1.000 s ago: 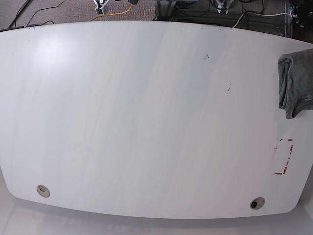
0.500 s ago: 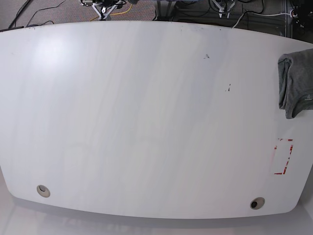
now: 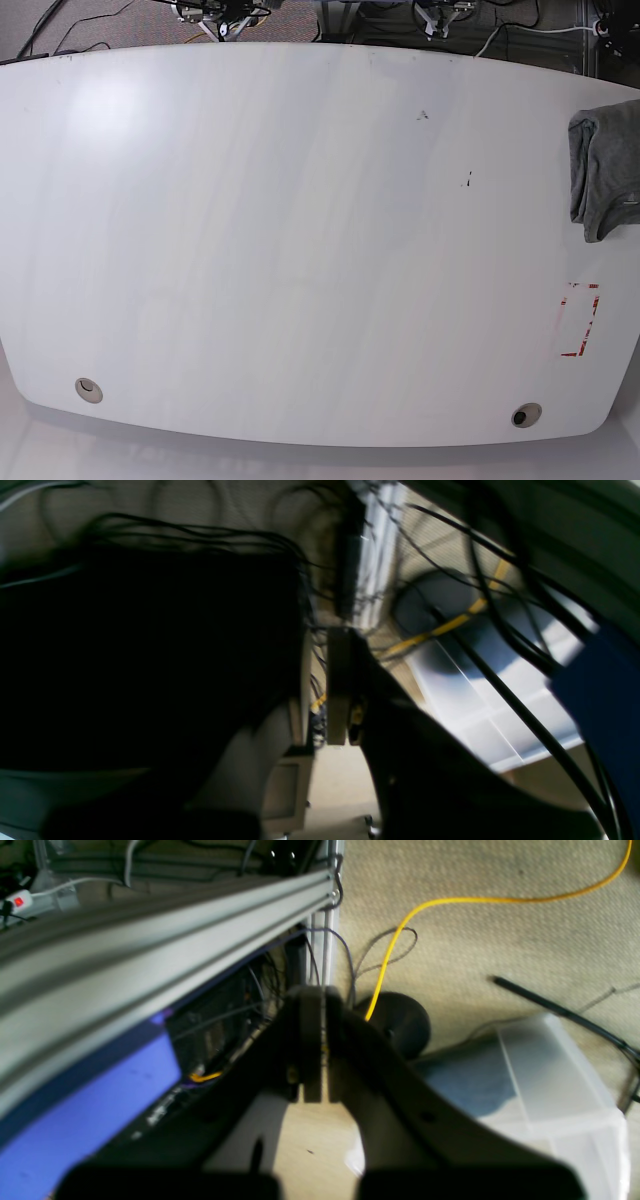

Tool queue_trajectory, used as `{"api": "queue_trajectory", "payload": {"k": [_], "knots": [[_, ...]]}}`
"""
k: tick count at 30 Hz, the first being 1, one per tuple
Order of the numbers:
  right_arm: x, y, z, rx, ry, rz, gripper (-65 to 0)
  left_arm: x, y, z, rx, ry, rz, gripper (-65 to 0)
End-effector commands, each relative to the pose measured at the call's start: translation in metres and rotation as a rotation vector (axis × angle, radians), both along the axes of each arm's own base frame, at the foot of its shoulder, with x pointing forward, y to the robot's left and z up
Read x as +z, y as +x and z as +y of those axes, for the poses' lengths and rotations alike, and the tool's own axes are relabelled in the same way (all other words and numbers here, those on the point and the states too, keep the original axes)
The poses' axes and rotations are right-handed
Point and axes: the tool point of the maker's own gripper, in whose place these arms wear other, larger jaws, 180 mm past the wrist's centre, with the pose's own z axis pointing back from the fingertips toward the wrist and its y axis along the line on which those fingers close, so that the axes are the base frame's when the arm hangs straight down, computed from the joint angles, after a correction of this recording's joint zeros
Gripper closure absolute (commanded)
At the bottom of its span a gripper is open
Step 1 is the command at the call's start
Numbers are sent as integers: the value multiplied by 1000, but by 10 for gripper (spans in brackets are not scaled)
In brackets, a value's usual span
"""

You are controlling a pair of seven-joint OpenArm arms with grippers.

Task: Layout the t-shirt on the table in an organized manner, then fold the t-shirt properly

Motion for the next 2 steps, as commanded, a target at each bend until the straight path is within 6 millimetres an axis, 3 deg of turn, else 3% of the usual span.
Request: {"api": "queue_trajectory", "payload": {"k": [1, 2], "knots": [[0, 0, 1, -3, 5, -4, -6, 0, 6, 8, -4, 15, -5, -50], [0, 0, 2, -4, 7, -4, -6, 0, 9, 8, -4, 15, -10, -50]]}}
